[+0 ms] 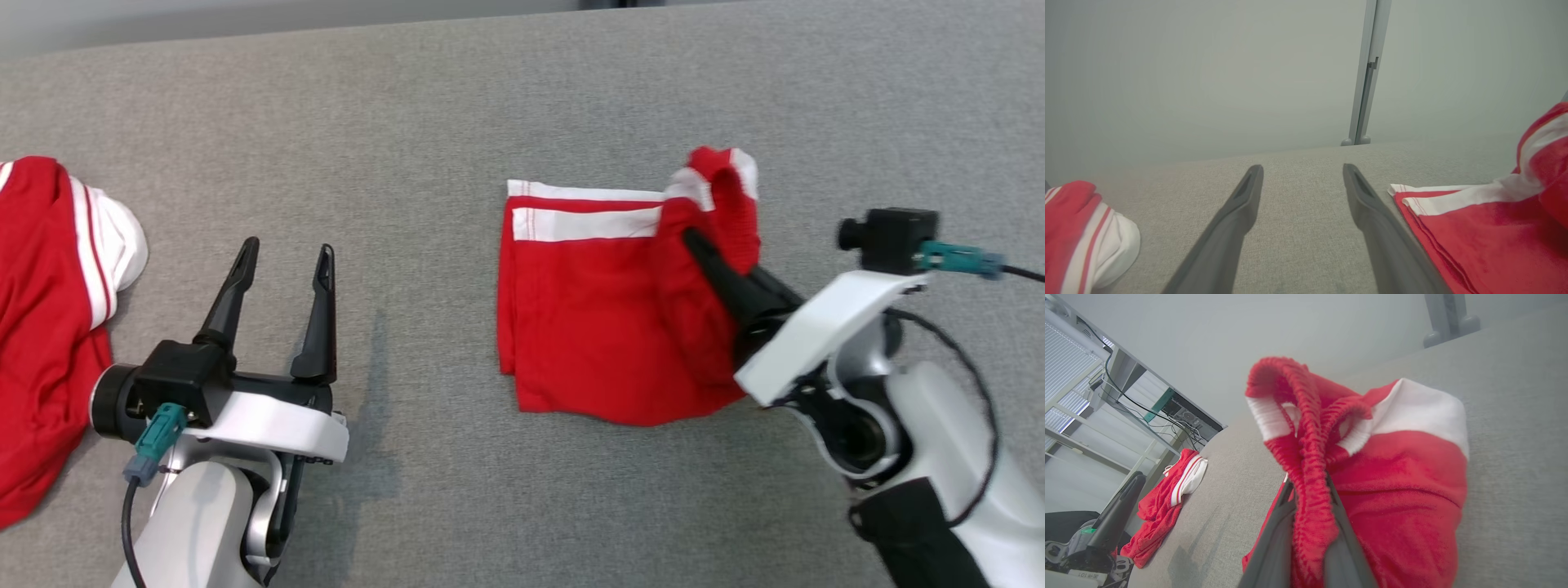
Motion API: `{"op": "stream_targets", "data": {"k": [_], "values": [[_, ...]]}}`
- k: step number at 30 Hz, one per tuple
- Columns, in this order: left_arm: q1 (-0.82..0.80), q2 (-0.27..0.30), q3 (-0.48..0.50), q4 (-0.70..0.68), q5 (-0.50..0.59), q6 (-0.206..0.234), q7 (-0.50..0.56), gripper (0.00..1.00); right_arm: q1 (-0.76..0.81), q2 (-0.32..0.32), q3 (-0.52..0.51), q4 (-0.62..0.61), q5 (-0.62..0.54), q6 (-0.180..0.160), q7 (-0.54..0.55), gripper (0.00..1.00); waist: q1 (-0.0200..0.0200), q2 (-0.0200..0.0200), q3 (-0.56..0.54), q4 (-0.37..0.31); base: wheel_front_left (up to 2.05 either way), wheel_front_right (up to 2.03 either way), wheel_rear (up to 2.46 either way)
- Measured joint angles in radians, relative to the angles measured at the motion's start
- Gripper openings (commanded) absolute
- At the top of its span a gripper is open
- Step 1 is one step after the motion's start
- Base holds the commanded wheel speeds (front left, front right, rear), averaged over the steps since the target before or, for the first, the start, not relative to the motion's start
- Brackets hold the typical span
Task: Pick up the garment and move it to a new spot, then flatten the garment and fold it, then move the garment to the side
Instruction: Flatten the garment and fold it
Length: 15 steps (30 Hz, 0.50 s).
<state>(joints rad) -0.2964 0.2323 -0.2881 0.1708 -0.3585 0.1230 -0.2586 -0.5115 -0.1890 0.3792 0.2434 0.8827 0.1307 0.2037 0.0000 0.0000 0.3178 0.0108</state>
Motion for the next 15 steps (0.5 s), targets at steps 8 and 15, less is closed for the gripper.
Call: {"op": "stream_targets", "data": {"k": [8, 15], "values": [[-0.012, -0.024, -0.022, 0.021, -0.001, -0.009, 0.000, 1.00, -0.061, 0.075, 0.097, 0.125, -0.076, 0.000, -0.012, 0.00, 0.0000, 0.0000, 0.010, 0.058, 0.00, 0.00, 0.00], [-0.017, -0.038, -0.026, 0.037, -0.001, -0.017, 0.000, 1.00, -0.100, 0.094, 0.154, 0.200, -0.078, 0.000, -0.057, 1.00, 0.0000, 0.0000, 0.026, 0.093, 0.00, 0.00, 0.00]]}}
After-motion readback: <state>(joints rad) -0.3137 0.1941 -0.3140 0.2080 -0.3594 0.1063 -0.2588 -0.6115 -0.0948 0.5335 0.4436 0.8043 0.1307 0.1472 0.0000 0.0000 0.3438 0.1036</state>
